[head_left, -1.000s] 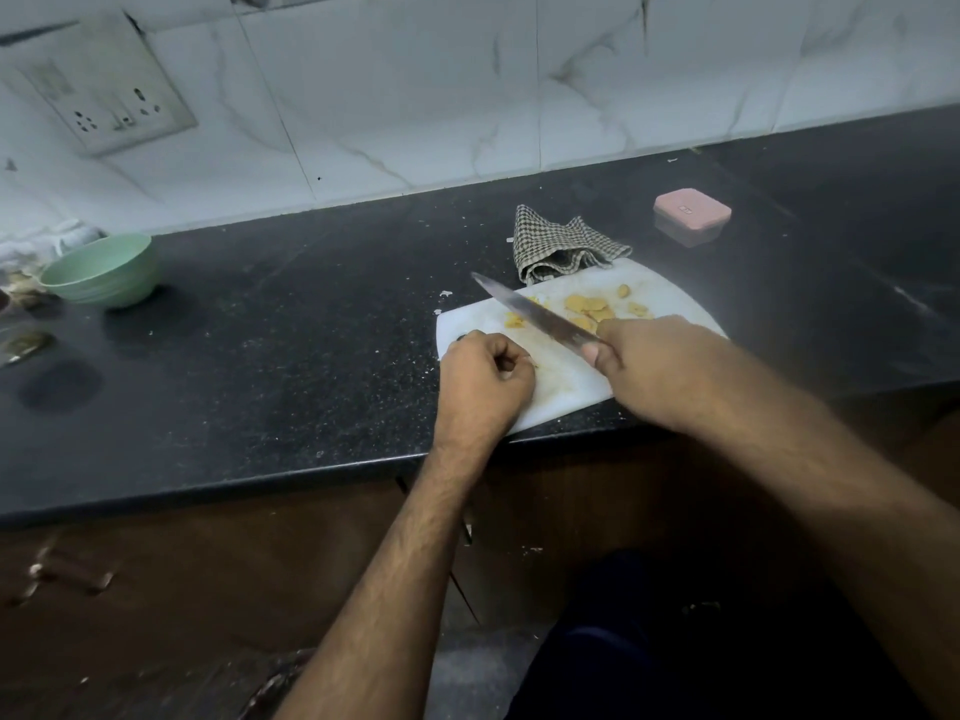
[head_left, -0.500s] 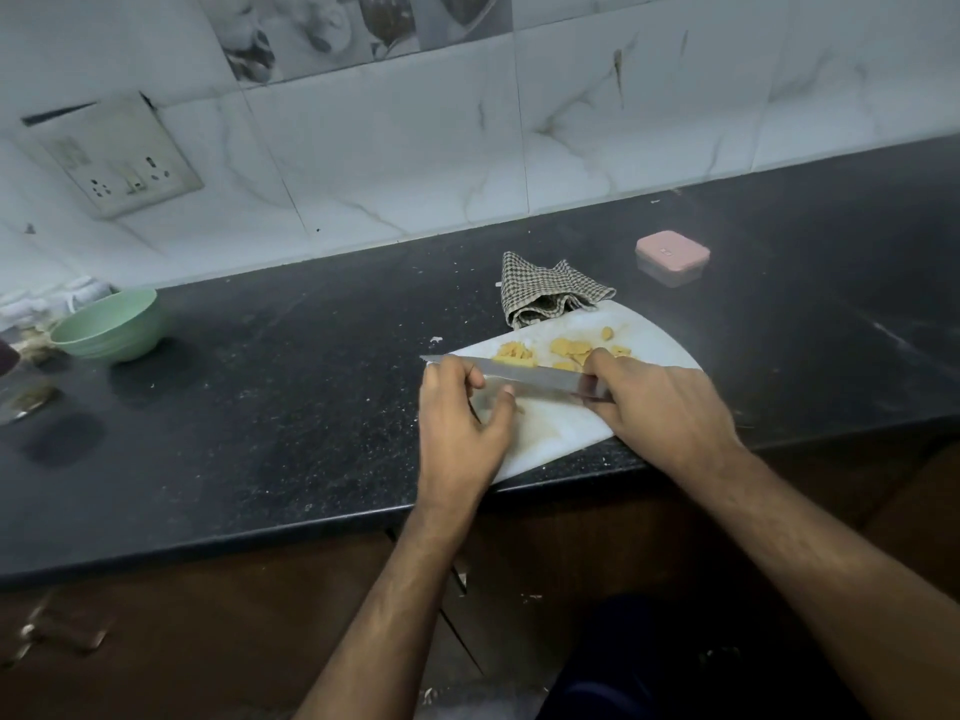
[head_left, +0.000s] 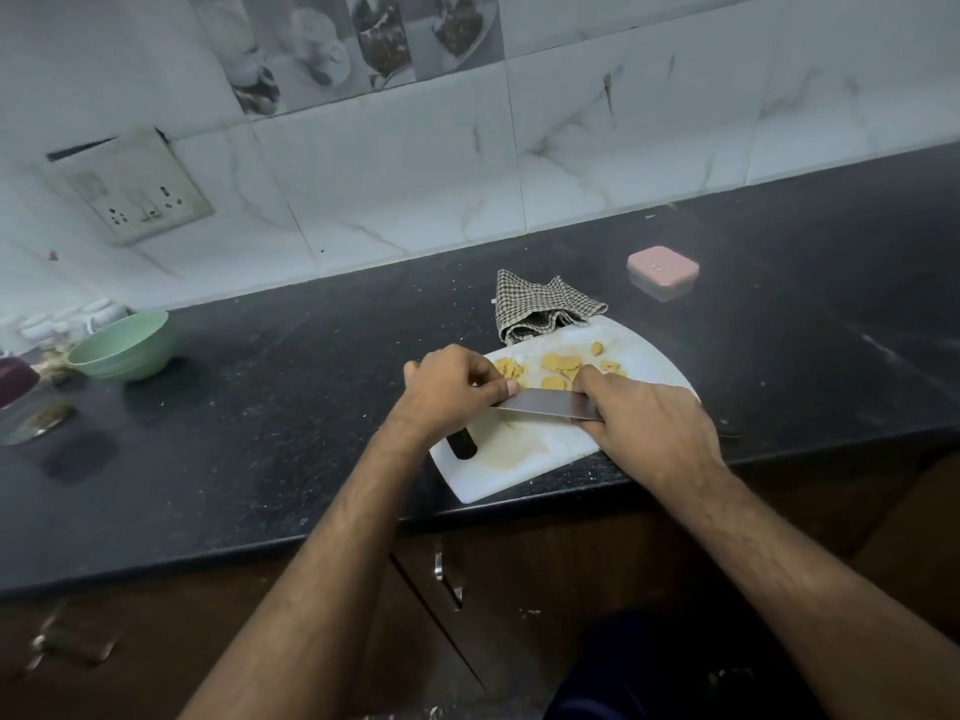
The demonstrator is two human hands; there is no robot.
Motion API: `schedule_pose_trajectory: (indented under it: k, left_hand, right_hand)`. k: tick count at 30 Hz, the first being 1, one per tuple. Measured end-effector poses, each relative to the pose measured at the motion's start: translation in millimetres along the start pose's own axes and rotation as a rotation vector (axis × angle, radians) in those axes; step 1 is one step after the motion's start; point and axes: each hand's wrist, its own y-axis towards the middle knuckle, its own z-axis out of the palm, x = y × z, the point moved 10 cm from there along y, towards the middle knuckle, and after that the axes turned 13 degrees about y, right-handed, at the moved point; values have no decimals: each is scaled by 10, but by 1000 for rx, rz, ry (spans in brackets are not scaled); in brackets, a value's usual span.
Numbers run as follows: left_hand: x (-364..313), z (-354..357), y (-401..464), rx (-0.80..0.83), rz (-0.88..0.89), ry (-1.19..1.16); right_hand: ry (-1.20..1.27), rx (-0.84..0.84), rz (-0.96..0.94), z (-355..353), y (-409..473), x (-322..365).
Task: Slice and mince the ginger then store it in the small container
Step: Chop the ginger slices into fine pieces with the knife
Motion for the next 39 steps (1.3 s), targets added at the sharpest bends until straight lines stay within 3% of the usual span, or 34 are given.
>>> schedule_pose_trajectory:
  k: [11,17,24,39]
  left_hand:
    - [-30,-144,400,-145,9,85]
    - [-130,-134,417,-232,80,-54]
    - [-549,220,457,97,236,70]
    - [-457,288,467,71,151,-118]
  right_hand:
    - [10,4,-14,44,24,-3]
    - [32,-5,4,6,19,-27]
    - [43,4,-12,15,33,-16]
    - [70,19,19,10,17,-48]
